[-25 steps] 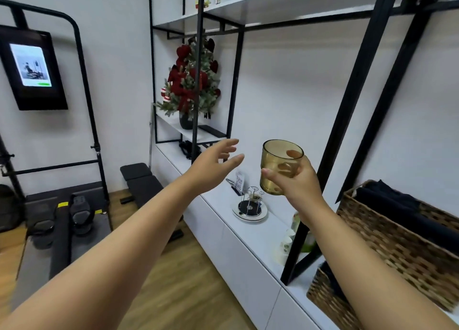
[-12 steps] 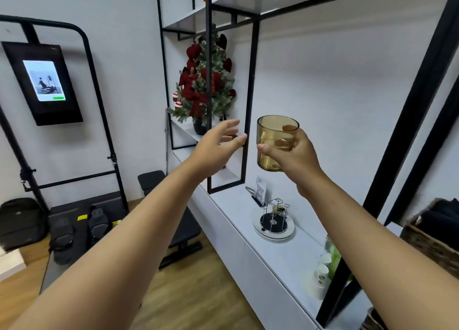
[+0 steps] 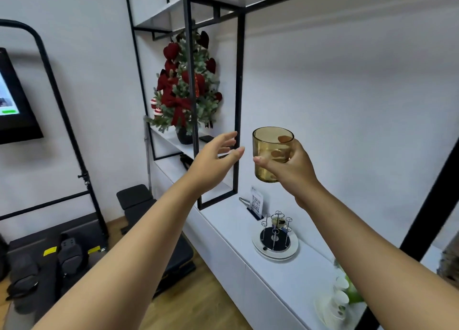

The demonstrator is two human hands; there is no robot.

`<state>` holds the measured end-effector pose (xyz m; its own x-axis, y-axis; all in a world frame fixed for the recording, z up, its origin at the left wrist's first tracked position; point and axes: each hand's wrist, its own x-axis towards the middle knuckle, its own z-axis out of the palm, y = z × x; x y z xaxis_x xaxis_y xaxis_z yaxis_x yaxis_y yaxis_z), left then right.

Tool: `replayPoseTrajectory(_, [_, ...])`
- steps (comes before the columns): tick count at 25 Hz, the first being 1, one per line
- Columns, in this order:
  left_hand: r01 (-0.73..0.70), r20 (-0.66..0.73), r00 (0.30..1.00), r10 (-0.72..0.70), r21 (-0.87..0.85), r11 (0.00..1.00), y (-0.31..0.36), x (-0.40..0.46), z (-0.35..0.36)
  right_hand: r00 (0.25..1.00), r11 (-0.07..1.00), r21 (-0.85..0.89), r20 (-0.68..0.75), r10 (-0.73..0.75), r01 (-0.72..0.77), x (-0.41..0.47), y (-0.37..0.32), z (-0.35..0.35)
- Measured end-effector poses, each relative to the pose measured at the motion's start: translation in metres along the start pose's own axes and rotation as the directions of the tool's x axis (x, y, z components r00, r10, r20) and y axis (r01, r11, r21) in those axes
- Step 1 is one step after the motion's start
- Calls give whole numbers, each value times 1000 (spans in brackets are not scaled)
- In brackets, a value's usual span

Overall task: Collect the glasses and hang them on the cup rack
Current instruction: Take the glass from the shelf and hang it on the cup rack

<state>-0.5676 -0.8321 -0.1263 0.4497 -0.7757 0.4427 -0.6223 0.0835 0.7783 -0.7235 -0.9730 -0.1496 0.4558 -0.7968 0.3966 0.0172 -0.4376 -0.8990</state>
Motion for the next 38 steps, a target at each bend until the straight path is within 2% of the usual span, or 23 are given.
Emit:
replayPoseTrajectory(6, [13,118,993,-8,-44,999,-84,45,-21,994,997,-30,-77,71,-74,42,20,65])
replayPoseTrajectory(11, [-19,172,985,32,-75,997,-119,96,-52,987,996,-4,-137,90,-91,67,27,101])
replayPoseTrajectory(15, [-24,209,977,50,-123,992,-132,127,-46,985,996,-41,-157,72,-79,84,33,113])
replayPoseTrajectory(19, [8,256,965,58,-250,968,-134,157,-19,979,995,-37,-183,86,-94,101,53,114])
replayPoseTrajectory(22, [41,307,950,50,-281,959,-144,174,13,979,993,-32,-174,108,-116,120,75,113])
replayPoseTrajectory(26, [79,280,960,14,-318,945,-161,210,54,982,993,-17,-150,117,-120,154,112,110])
replayPoseTrajectory(33, [101,239,970,-41,-244,964,-187,270,123,983,986,14,-70,169,-169,210,175,82])
replayPoseTrajectory(36, [130,227,972,-63,-291,948,-198,286,147,970,960,150,-10,242,-238,226,200,59])
replayPoseTrajectory(38, [167,225,970,-92,-343,924,-205,291,160,926,870,324,63,371,-371,230,218,47])
